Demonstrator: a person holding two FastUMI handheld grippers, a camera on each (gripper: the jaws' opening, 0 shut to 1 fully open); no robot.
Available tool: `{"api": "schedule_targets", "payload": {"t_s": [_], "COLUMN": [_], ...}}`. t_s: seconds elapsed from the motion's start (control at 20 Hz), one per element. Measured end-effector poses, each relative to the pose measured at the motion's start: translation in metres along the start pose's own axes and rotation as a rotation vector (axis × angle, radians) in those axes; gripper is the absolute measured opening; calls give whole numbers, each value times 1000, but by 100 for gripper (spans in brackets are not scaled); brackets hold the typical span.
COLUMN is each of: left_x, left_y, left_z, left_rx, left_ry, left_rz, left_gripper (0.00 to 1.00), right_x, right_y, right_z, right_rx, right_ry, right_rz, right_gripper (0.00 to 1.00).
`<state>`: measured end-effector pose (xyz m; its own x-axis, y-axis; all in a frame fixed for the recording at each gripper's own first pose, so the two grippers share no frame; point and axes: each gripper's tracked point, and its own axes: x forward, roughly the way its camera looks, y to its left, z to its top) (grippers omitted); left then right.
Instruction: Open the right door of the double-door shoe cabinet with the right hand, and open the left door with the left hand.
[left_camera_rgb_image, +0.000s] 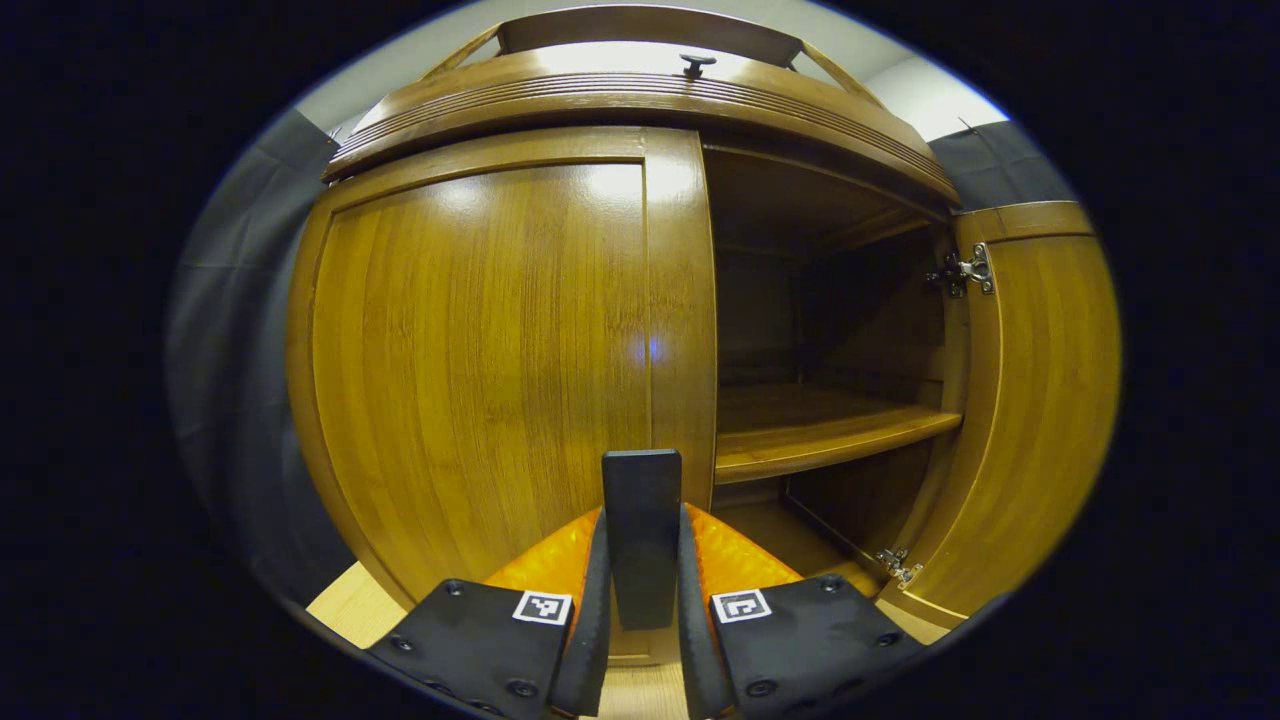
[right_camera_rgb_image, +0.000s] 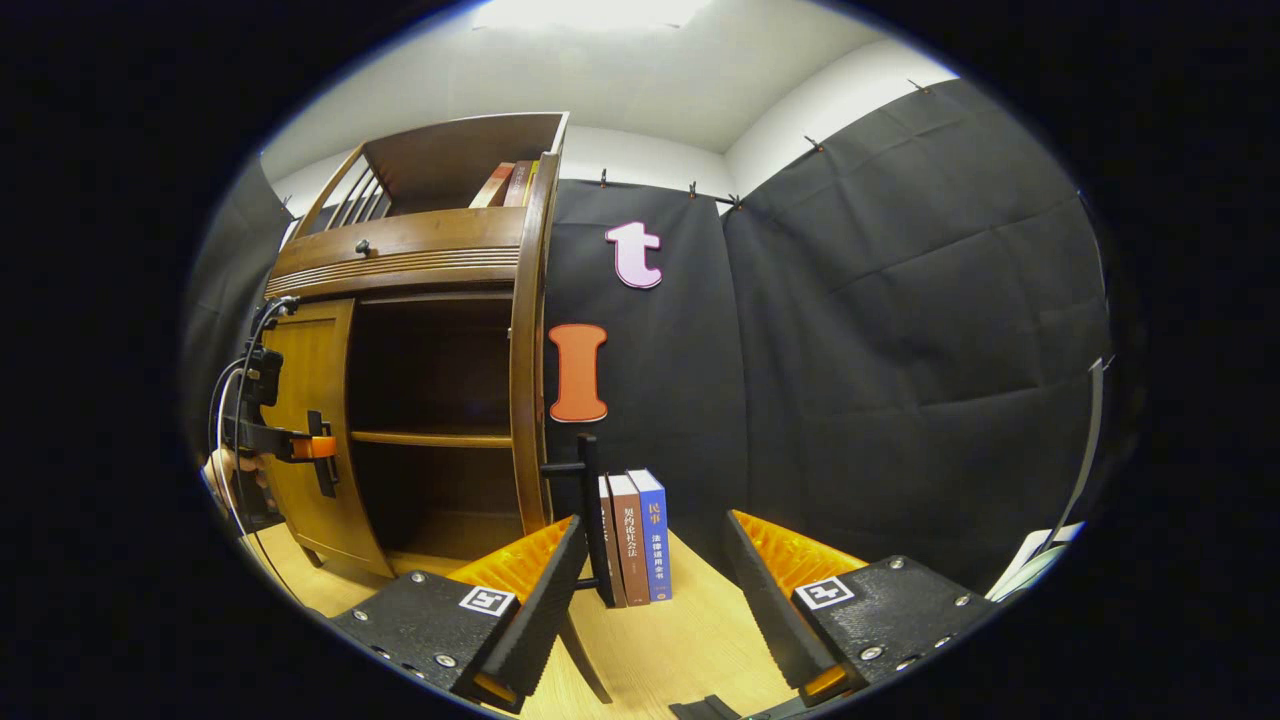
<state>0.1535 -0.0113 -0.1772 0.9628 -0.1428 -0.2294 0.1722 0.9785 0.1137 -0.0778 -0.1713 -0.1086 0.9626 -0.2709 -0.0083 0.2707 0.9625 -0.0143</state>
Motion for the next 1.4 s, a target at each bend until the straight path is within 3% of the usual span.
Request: {"api": "schedule_targets", "payload": {"t_s": [0.25, 0.8, 0.85, 0.9, 1.4], "left_x": [-12, -65, -69, -74, -125], "left_y": [-2, 3, 3, 4, 24], "left_z": [-1, -3, -2, -3, -6], "left_rx": [-11, -27, -27, -28, -21], "left_ry": [-21, 4, 4, 5, 6], "left_rz": [-58, -129, -132, -135, -149], "left_gripper": [26, 27, 28, 26, 27], "right_x": [-4, -26, -29, -32, -41], "right_y": [2, 19, 22, 25, 74], "right_z": [0, 16, 18, 22, 25], "right_rx": [-1, -8, -13, -17, -2], "right_ry": [6, -3, -10, -15, 2], "right_rz": [-4, 15, 21, 26, 119], "right_gripper": [86, 87, 92, 87, 86]}}
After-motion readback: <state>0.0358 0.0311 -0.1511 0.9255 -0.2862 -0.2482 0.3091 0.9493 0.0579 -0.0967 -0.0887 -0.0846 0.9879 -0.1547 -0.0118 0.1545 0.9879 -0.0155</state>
